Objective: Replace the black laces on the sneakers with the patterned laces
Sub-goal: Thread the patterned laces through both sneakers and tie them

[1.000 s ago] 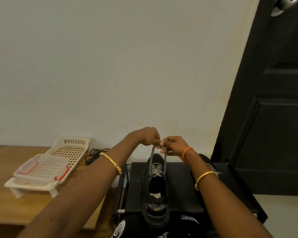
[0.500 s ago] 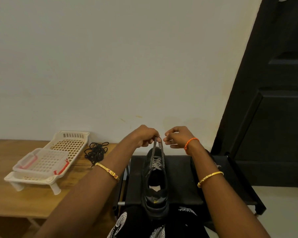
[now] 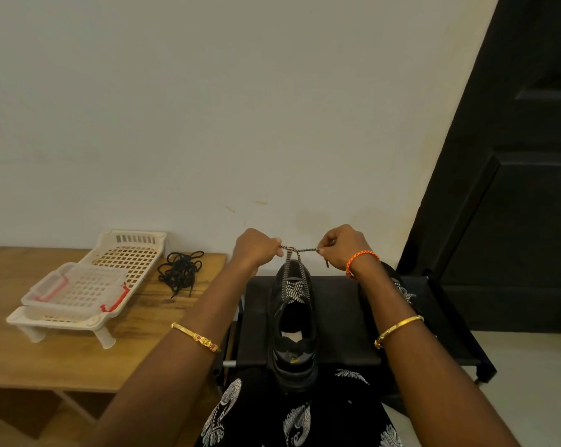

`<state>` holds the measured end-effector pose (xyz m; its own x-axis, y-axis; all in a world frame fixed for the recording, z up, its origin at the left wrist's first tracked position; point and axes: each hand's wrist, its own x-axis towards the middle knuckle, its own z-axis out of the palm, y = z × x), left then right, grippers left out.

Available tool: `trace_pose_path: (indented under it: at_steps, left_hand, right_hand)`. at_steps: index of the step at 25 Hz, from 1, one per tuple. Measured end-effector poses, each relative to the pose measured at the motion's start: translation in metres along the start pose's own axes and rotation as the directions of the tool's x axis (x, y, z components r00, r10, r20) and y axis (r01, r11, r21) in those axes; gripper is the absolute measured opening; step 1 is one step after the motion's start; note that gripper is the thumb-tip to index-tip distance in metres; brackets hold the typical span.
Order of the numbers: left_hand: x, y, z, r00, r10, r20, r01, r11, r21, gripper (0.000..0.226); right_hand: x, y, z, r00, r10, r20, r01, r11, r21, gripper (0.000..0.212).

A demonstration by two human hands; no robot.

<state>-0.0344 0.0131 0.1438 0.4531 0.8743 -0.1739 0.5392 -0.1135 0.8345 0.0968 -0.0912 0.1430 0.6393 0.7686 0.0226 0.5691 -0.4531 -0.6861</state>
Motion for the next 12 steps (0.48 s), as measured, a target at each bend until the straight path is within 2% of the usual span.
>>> trace_pose_path:
  at_steps: [3,4,7,9,12]
  left_hand:
    - [0.009,-0.05,-0.008,0.997,-0.032,-0.064,0.038,0.994,0.102,0.032]
    - [0.012,-0.075,-0.011,0.992,-0.074,-0.1,0.091,0.981,0.172,0.033]
    - [0.01,-0.151,-0.01,0.95,-0.17,-0.264,0.257,0.904,0.343,0.036]
    - [0.002,-0.173,-0.001,0.925,-0.126,-0.358,0.273,0.875,0.4,0.033]
    - [-0.004,-0.166,0.011,0.916,-0.096,-0.389,0.321,0.756,0.57,0.036]
  right_hand:
    - [0.0,0.047,0.003,0.971,0.208,-0.114,-0.196,0.974,0.11,0.013]
    - [-0.005,0.067,0.004,0.939,0.316,-0.133,-0.287,0.937,0.199,0.012]
    - [-0.027,0.126,0.01,0.784,0.599,-0.164,-0.489,0.758,0.432,0.013]
    - [-0.035,0.146,0.022,0.745,0.628,-0.226,-0.512,0.754,0.411,0.014]
    - [-0.038,0.144,0.036,0.779,0.518,-0.355,-0.491,0.855,0.168,0.016]
